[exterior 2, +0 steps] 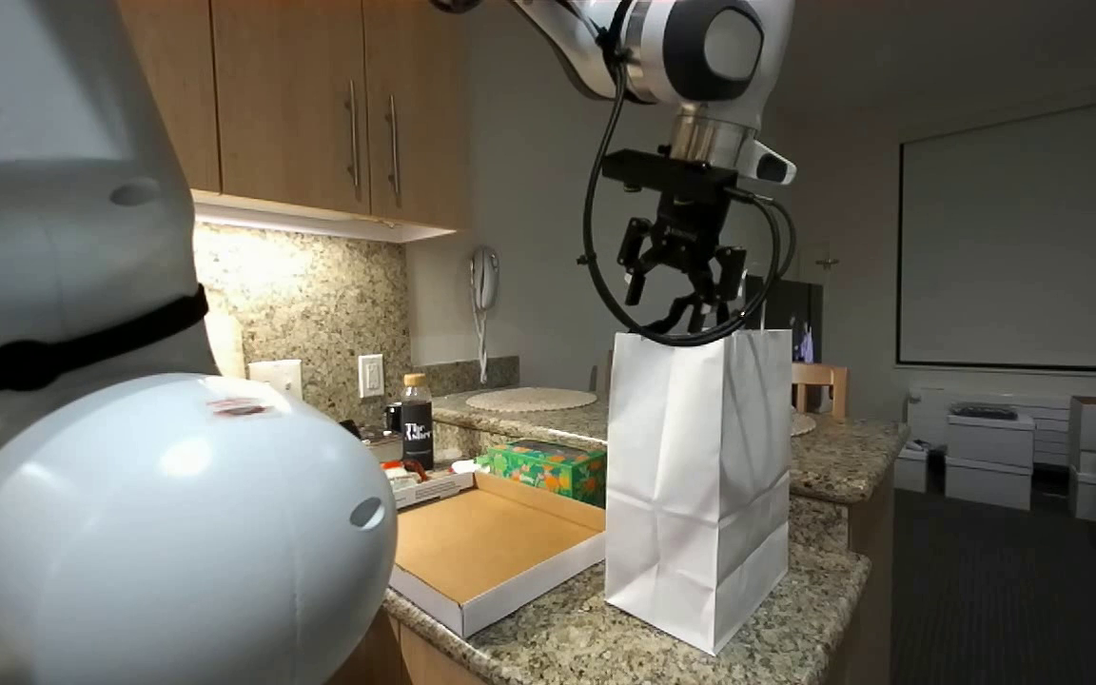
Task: Put the socks inside the white bag
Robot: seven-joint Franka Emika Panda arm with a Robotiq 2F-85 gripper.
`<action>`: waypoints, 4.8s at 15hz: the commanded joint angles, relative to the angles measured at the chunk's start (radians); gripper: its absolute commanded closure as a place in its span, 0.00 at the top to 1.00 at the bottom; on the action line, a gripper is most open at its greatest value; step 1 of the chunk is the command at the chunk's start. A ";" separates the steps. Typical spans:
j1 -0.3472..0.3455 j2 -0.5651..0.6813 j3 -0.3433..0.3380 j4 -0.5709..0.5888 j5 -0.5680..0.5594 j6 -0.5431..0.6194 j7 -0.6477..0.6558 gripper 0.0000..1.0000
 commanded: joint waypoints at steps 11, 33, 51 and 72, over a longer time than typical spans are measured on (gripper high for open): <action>-0.003 -0.028 0.015 -0.008 0.046 0.001 -0.025 0.06; 0.002 -0.047 -0.068 0.162 0.212 -0.058 -0.068 0.05; -0.033 -0.019 -0.088 0.174 0.224 -0.088 -0.049 0.65; 0.168 -0.228 0.406 -0.006 -0.158 -0.285 0.349 1.00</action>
